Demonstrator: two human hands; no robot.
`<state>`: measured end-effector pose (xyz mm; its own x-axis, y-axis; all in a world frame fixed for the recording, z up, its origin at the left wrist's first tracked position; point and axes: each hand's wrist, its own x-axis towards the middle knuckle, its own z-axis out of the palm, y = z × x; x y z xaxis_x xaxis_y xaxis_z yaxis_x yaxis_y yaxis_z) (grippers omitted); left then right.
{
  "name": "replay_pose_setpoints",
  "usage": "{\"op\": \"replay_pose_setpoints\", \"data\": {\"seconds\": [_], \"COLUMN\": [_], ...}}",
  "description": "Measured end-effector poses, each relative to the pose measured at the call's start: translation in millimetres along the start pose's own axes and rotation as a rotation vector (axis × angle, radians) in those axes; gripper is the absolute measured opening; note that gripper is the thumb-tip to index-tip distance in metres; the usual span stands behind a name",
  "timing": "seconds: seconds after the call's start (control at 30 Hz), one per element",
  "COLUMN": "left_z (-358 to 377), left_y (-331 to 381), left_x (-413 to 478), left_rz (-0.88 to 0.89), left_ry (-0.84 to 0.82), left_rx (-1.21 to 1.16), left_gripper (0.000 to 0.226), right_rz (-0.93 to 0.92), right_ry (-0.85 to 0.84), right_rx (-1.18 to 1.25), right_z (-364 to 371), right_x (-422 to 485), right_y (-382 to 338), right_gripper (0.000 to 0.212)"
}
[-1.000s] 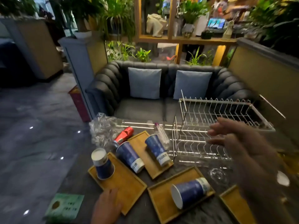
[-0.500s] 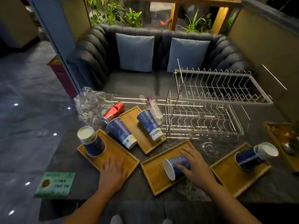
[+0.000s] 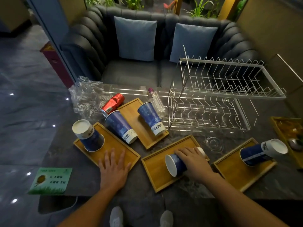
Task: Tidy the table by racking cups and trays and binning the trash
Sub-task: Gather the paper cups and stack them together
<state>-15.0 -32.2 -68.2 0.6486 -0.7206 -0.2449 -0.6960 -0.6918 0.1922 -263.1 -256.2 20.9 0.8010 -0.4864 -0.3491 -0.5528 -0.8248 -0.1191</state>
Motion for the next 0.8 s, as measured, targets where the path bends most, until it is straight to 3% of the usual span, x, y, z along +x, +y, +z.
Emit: {"op": "replay_pose_setpoints", "data": {"seconds": [0.33, 0.43, 0.57, 0.67, 0.8], "left_z": [-4.4, -24.5, -53.5, -75.4, -97.8], "left_y": [2.3, -0.1, -24.3, -49.1, -71.5], "left_x": [0.7, -2.5, -15.3, -6.1, 30.1], "left_rz": [-0.008, -0.085, -0.344, -0.550, -0.536], "left_ry": [-0.026, 0.054, 0.341, 0.485, 0.424], "left_rx": [-0.037, -0.284, -0.709, -0.900, -0.930], "left_gripper": [0.072, 0.063, 0.040, 0.058, 0.116], "right_rz": [0.074, 0.099, 0.112, 0.124, 0.078], "right_ry": [0.148, 0.189, 0.201, 0.193, 0.219], "right_rx": [0.271, 0.390, 0.484, 0.556, 0.580], "right_z": [-10.2, -13.6, -15.9, -17.5, -25.0], "right_x": [17.2, 23.8, 34.8, 42.4, 49.4], "right_y": [-36.7, -51.4, -72.0, -90.9, -113.6], "right_gripper": [0.097, 0.098, 0.099, 0.093, 0.085]}}
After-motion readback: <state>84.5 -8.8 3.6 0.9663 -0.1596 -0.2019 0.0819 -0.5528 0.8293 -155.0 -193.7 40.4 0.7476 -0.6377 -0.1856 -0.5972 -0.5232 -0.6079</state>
